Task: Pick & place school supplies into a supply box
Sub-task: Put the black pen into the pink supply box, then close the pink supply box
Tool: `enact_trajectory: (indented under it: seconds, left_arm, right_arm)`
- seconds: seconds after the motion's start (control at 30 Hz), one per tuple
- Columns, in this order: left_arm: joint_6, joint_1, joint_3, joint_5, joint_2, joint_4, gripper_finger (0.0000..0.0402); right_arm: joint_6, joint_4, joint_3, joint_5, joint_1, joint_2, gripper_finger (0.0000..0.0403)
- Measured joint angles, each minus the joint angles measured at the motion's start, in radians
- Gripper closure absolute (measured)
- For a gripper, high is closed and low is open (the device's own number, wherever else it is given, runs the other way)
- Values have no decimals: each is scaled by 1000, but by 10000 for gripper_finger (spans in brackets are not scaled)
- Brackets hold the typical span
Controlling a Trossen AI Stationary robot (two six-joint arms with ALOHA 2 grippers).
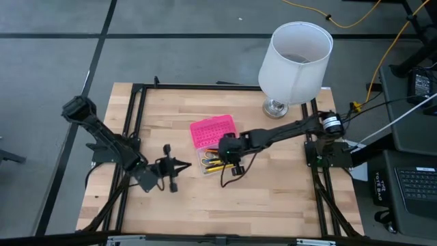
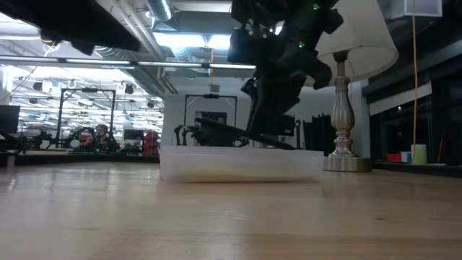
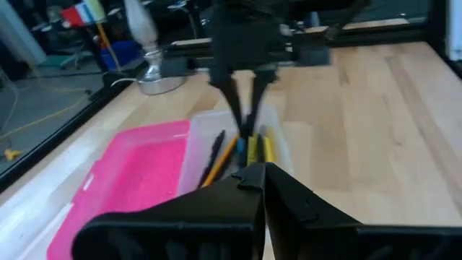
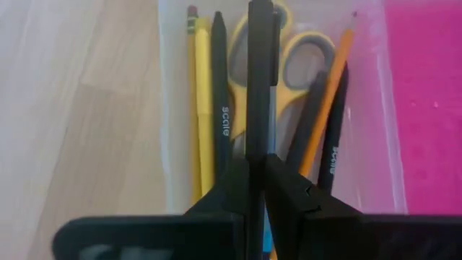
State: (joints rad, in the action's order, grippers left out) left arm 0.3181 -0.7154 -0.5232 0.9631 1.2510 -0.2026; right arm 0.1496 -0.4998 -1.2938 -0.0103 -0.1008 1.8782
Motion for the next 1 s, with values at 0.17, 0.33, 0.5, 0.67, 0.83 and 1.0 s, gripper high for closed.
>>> enact_trajectory:
  seconds: [0.17, 0.33, 0.5, 0.67, 0.83, 1.0]
  left_arm:
    - [-10, 102, 0, -76, -5, -4, 399]
    - [-12, 166, 0, -124, -5, -2, 399]
    - [-18, 184, 0, -131, -5, 4, 400]
    - [-16, 184, 0, -130, -4, 4, 396]
    - [24, 189, 0, -95, -4, 4, 395]
    - [38, 211, 0, -98, -4, 55, 395]
  right_arm:
    - [20, -9, -14, 14, 24, 20, 368]
    - [41, -12, -13, 13, 56, 21, 343]
    - [43, -12, -12, 15, 72, 20, 321]
    - [70, -40, -23, 13, 73, 20, 309]
    - [70, -148, -59, 7, 73, 11, 307]
    - [65, -199, -59, 5, 75, -5, 322]
